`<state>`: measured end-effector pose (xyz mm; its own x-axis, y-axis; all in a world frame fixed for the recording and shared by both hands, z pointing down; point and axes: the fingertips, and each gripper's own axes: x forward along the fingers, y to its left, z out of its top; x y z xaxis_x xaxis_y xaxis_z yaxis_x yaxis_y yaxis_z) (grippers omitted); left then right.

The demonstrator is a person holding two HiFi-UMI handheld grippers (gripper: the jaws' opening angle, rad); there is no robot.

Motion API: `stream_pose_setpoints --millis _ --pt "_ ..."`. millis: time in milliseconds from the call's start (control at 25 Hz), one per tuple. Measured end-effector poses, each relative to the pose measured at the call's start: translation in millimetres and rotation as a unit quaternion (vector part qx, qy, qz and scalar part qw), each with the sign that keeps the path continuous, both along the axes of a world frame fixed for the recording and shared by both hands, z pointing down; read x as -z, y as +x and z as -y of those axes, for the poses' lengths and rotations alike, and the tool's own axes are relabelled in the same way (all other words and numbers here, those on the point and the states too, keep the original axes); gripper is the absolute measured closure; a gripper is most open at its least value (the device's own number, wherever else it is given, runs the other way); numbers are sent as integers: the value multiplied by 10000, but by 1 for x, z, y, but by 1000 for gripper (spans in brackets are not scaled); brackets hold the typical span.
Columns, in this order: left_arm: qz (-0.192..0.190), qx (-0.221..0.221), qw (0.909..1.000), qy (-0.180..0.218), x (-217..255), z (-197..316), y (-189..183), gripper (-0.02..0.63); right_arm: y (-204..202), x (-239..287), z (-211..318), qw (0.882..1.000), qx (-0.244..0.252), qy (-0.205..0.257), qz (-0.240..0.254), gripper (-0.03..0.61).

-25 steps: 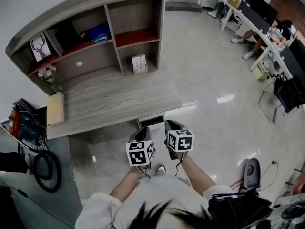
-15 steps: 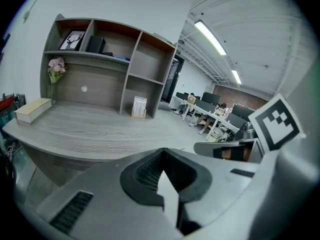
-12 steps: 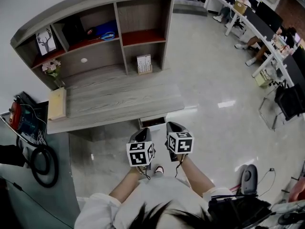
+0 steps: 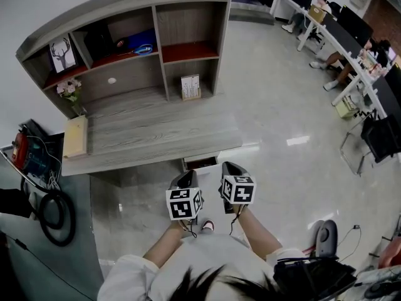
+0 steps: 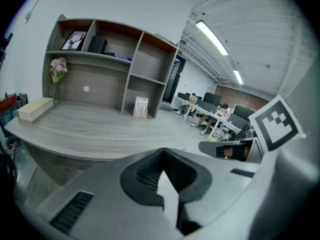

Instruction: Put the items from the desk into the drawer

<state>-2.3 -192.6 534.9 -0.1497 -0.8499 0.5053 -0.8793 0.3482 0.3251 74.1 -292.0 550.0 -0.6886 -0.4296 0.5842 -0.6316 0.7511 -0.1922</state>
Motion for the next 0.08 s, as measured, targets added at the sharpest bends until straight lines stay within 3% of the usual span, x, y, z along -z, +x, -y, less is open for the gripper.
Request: stream_pose_setpoints --millis 80 --pt "3 8 10000 -6 0 1 -1 617 0 0 1 10000 -11 -5 -1 580"
